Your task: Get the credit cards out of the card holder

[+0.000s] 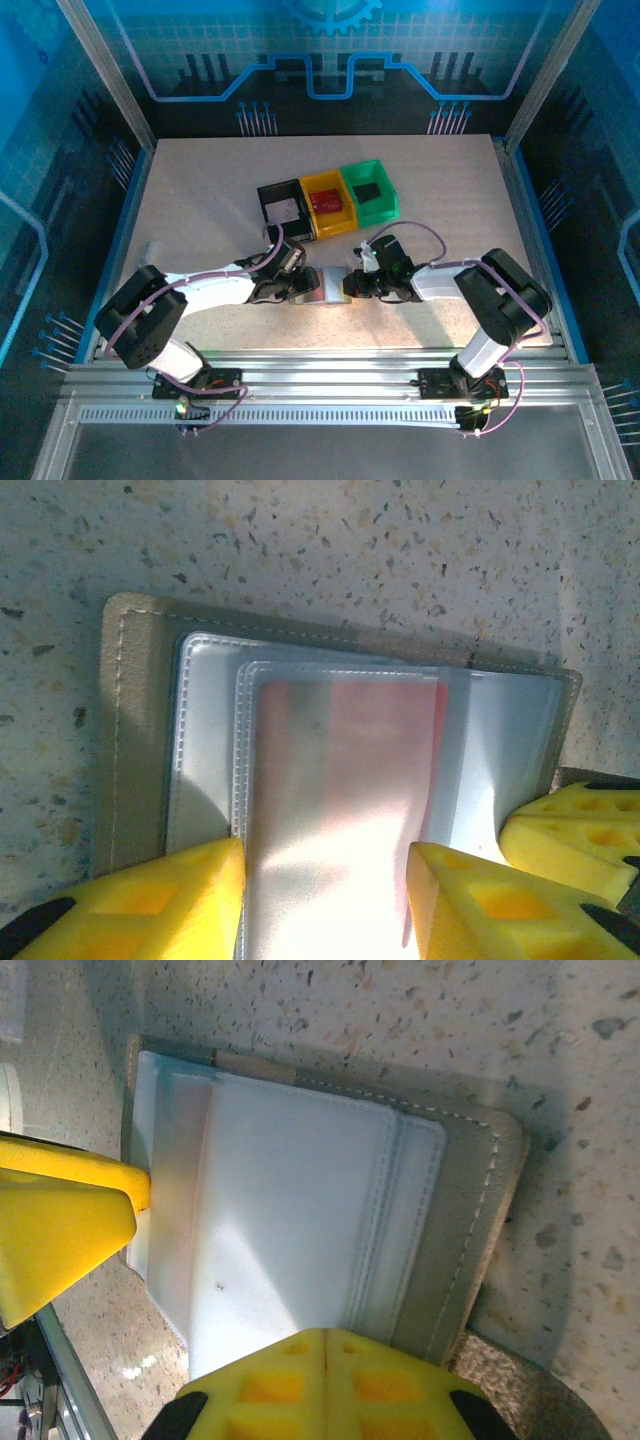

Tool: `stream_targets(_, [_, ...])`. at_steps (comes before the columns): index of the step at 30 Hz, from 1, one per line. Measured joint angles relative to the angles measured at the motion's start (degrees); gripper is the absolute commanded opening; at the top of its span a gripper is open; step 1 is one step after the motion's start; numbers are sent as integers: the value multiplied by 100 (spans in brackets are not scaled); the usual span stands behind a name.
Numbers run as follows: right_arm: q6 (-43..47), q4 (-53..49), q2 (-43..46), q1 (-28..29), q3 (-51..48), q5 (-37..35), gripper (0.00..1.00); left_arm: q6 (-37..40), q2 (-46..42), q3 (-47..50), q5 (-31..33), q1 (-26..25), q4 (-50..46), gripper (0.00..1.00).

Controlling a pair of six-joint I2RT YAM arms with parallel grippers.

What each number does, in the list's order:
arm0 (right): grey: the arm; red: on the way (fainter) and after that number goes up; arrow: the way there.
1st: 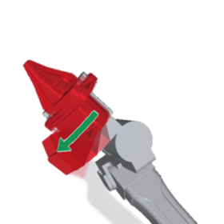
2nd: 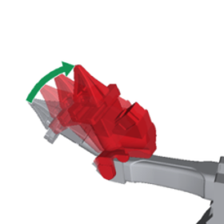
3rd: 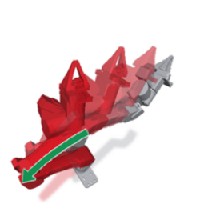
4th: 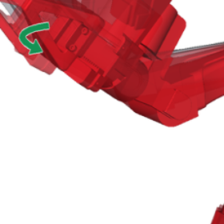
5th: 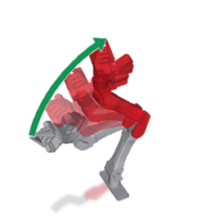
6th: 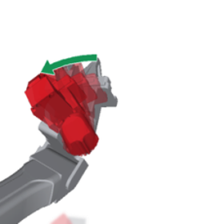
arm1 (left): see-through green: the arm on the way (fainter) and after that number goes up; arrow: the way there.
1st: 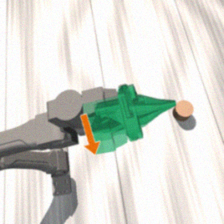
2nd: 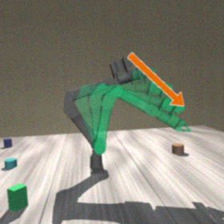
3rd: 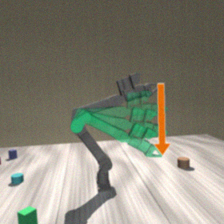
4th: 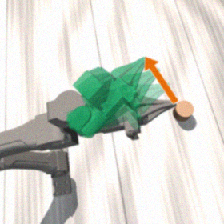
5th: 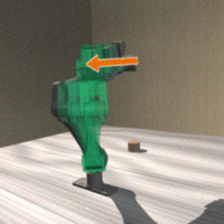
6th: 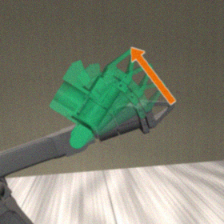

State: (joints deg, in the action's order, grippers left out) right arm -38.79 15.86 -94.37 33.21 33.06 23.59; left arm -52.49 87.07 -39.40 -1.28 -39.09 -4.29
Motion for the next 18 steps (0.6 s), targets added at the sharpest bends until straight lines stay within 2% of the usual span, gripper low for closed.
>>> stream_targets(18, [-22,114,-52,11,-9,52,0,-157,-87,-11,-201,-74,330,47])
